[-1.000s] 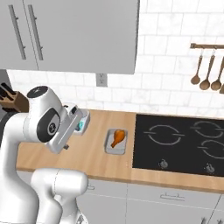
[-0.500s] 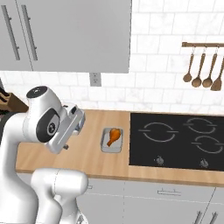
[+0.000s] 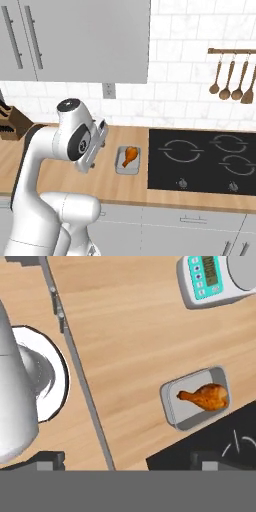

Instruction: Take the meat container that has the chicken drumstick and place it on the second highest rack of the freezer. Then take the vegetable container that has the garlic and eggplant and place it on the highest rack of the freezer.

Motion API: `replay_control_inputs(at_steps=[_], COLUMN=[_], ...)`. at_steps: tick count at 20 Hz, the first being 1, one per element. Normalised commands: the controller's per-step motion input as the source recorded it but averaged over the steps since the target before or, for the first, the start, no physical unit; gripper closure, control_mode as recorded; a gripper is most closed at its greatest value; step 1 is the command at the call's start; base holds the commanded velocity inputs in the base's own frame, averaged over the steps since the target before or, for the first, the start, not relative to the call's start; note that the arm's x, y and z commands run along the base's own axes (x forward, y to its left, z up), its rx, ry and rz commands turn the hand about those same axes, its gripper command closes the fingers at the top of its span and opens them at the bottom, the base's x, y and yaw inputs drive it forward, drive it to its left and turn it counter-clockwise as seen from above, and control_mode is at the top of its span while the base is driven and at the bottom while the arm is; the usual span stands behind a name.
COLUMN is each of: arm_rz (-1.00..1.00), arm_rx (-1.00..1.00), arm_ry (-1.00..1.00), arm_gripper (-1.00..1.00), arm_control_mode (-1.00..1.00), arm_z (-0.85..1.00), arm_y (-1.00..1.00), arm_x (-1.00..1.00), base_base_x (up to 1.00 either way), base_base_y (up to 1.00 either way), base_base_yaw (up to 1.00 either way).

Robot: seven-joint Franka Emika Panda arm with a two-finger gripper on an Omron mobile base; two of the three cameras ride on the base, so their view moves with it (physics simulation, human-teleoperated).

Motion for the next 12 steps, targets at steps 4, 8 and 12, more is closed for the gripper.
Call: replay_control_inputs(at_steps=[4,8,12], arm_rz=[0.19,0.10,0.08], arm_rx=[0.09,0.01,0.06], arm_ry=[0.13,0.01,0.00], arm_gripper=[-1.00,-1.00,-1.00], arm_control_mode=[-1.00,-1.00,-1.00], arm_z=[-0.36,-0.41,-0.50], arm_y=[-0.97,-0.19,-0.03], arm_x=[0.64,0.14,0.25], base_base_x=[0.00,0.00,0.00], base_base_y=[0.00,0.00,0.00], base_base_yaw=[0.00,0.00,0.00])
